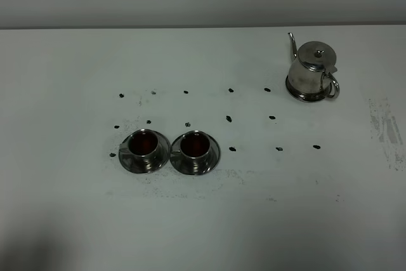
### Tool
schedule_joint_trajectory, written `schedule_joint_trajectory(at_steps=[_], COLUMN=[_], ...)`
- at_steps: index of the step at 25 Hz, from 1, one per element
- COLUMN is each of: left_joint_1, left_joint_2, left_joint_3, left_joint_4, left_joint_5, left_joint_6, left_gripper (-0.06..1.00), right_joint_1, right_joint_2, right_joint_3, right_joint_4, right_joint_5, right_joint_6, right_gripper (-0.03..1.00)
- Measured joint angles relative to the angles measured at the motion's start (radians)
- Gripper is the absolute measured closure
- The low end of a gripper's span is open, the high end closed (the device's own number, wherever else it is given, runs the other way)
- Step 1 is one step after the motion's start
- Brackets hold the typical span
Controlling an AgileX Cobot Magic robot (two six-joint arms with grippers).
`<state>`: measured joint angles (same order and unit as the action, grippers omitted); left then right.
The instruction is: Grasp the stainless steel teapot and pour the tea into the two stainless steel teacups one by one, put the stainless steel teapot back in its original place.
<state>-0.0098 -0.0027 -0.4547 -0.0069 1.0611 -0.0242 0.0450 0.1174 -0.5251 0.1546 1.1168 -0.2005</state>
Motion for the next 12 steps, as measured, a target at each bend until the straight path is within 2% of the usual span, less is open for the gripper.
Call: schedule_joint_trajectory(at_steps=[12], left_joint_1=[0.0], left_joint_2=[0.0], left_joint_3=[0.0], left_joint_4=[0.0], left_joint_5=[0.0], left_joint_6=[0.0], left_gripper=[0.29], right_joint_1=[0.021], right_joint_2=[-0.057], right_joint_3=[0.0], right_joint_4=[0.002], right_joint_5=[0.0], right_joint_6=[0.001], right_gripper=[0.74])
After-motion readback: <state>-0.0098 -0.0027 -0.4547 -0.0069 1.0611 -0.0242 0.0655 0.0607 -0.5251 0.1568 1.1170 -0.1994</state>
